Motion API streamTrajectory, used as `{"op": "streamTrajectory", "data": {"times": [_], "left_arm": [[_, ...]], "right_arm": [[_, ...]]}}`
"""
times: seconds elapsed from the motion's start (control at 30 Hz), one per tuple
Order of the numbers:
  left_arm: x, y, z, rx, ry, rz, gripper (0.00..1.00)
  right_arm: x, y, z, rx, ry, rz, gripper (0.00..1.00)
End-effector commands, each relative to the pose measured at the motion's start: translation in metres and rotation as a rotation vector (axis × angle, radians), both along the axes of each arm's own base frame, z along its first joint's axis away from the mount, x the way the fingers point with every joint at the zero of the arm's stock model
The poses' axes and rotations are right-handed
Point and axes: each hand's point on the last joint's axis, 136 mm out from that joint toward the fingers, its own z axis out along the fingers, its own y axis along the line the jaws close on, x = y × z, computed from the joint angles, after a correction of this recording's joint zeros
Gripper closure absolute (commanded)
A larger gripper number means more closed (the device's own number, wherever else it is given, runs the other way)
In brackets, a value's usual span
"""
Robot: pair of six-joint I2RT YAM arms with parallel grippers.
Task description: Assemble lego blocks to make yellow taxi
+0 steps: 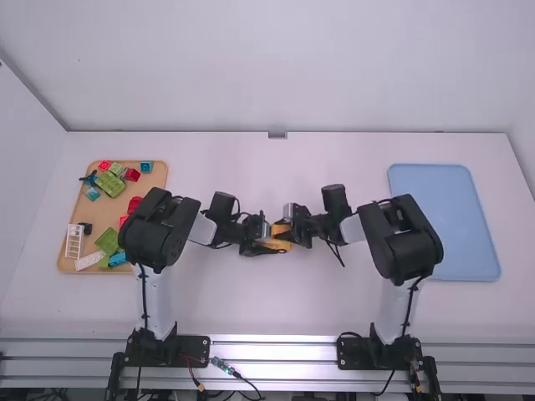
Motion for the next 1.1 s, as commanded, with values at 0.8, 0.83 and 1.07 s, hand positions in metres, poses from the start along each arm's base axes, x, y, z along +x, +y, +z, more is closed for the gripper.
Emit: {"op": "streamTrajectory", "data": {"times": [0.8, 0.83, 1.07], "left_arm": [[0.007, 0.012, -0.041, 0.155, 0.085, 0.083, 0.98], [0.008, 0.012, -0.041, 0.156, 0.084, 0.082, 0.98], [0.008, 0.012, -0.040, 0.150, 0.067, 0.082, 0.98]], "right_arm": [[-0.007, 0.019, 0.007, -0.043, -0.037, 0.029, 1.00], [-0.004, 0.019, 0.004, -0.060, -0.031, 0.008, 1.00], [0.003, 0.015, 0.008, -0.048, -0.033, -0.016, 1.00]]}}
